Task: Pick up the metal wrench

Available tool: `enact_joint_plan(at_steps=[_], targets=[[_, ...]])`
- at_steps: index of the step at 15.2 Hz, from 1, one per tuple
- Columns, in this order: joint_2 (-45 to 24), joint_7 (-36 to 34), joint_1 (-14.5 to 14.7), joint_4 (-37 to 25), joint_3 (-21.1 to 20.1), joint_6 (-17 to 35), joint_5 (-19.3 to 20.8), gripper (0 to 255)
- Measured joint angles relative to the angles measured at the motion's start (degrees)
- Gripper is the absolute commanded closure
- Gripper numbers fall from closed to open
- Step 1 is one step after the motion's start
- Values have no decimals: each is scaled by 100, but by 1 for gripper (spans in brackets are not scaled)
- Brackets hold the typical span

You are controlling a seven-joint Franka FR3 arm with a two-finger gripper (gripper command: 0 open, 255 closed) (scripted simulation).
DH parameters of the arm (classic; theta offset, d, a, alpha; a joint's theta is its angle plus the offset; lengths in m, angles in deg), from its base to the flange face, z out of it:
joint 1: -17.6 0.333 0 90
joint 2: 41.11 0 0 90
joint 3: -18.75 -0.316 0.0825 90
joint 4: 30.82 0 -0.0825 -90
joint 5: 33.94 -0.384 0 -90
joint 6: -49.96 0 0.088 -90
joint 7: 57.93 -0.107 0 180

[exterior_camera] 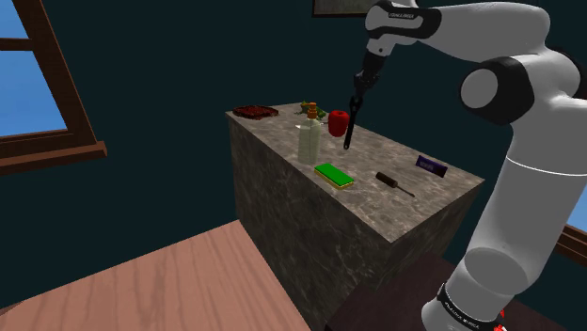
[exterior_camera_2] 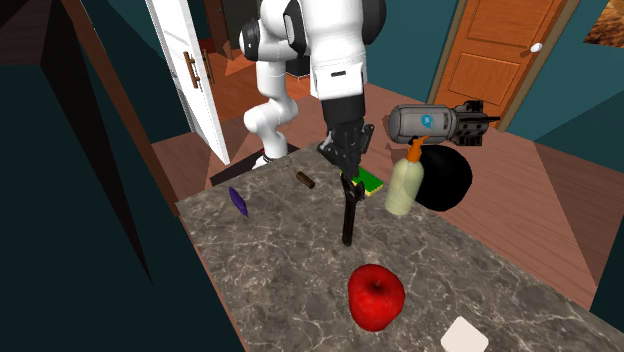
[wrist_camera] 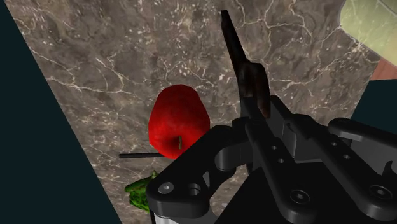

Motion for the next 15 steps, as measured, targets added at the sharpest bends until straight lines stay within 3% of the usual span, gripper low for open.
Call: enact_joint_plan(at_steps=[6,15], targets=[[-188,-7,-79,-672,25,-503,-85,255],[-771,-13,-348,-2178,63,-1470,-376,255]])
